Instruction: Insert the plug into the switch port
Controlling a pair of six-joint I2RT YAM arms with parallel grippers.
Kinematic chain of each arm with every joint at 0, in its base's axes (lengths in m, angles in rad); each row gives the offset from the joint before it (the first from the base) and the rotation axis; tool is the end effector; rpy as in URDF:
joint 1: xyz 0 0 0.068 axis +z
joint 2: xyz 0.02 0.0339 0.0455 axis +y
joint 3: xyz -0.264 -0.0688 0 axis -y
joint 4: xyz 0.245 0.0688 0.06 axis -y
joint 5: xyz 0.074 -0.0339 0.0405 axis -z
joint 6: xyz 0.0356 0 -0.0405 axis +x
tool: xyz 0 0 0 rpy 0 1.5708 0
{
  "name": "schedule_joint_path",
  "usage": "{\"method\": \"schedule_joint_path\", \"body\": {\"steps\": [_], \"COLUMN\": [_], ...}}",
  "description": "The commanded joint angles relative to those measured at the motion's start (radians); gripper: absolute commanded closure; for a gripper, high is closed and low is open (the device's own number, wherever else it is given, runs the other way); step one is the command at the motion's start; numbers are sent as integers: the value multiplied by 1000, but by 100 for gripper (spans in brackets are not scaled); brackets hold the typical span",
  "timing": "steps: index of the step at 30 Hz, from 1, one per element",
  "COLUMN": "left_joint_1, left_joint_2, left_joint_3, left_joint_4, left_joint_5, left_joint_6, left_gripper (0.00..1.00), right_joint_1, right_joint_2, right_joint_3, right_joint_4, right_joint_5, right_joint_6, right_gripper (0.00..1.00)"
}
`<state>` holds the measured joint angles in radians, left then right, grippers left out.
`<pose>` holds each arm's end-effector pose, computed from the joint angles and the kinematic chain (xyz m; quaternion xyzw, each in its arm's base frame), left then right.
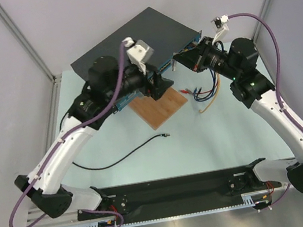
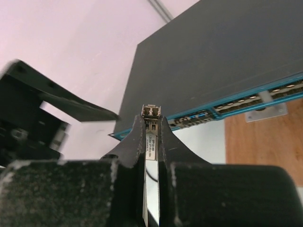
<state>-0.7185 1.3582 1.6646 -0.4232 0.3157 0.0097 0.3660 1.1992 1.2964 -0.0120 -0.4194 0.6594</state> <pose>0.2087 -0.1972 0.4901 0.3604 0.6523 -0.3379 0.5748 0.2453 0.1096 0.4520 -0.0550 0.6768 0.4761 0.5587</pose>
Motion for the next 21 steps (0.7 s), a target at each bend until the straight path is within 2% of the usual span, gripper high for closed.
{"method": "schedule_joint_path", "body": {"steps": [1, 6, 12, 21], "left_joint_1": [-58, -107, -128, -128], "left_joint_2": [19, 45, 70, 76], "left_joint_3": [24, 20, 21, 18], "left_joint_4": [-34, -3, 27, 44], "left_joint_5": [-161, -202, -254, -337], "left_joint_6": [44, 26, 12, 88], "left_gripper": [14, 14, 23, 53], "right_joint_1": [33, 68, 94, 114], "right_joint_2": [-7, -20, -24, -43], "right_joint_3": [34, 21, 0, -25], "right_joint_4": [101, 112, 132, 101], "right_joint_5": [64, 57, 24, -24], "right_joint_6": [69, 49, 77, 95], "right_gripper": [100, 100, 100, 100]}}
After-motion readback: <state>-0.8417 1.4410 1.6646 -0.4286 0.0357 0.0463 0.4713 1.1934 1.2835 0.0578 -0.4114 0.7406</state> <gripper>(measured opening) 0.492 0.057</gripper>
